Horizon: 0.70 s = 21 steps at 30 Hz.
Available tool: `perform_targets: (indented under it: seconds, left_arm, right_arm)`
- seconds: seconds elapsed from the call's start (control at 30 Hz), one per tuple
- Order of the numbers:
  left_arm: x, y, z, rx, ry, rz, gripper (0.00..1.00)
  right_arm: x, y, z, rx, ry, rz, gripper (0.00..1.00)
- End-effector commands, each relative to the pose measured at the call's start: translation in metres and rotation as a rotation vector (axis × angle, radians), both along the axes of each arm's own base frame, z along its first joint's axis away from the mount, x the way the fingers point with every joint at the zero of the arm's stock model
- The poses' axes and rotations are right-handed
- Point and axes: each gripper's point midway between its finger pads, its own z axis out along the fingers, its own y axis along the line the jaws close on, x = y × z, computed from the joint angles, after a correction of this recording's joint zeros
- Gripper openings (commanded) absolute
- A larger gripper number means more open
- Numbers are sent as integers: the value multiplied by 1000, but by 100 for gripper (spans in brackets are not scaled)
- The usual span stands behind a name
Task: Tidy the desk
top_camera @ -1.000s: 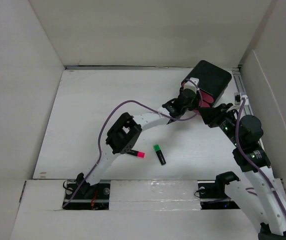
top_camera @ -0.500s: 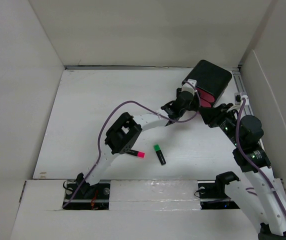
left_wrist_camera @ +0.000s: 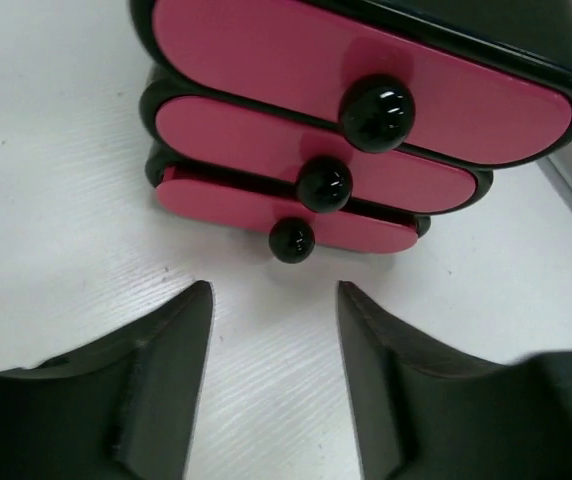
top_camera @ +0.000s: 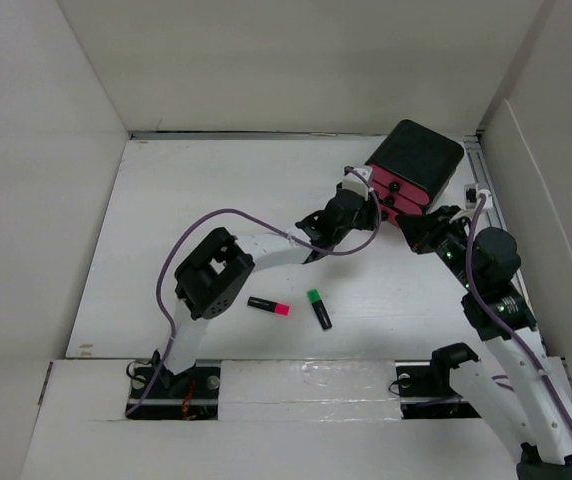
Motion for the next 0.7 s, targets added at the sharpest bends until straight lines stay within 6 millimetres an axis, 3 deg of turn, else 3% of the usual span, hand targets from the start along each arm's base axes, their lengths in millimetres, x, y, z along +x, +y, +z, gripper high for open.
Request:
perform_targets:
  seconds: [0.0,0.13,0.17,0.2,0.47,0.67]
  left_arm:
    - [-1,-18,-9,36,16,-86,45]
    - [5,-35,-29,68,43,-120,39]
    - [9,-40,-24,58,34,-122,39]
    - [9,-41,-36,74,48,-122,40]
    - [27,-58,-51,93,47,-104,48]
    - [38,-66,-55,94,46,-81,49]
  right_arm:
    - [2,6,14,31,-59,22,9]
    - [4,5,14,24,-55,16,4]
    - [3,5,15,23,-58,14,5]
    - [2,3,18,27,-66,7,7]
    - [2,4,17,26,-66,14,21]
    - [2,6,16,23,-63,25,24]
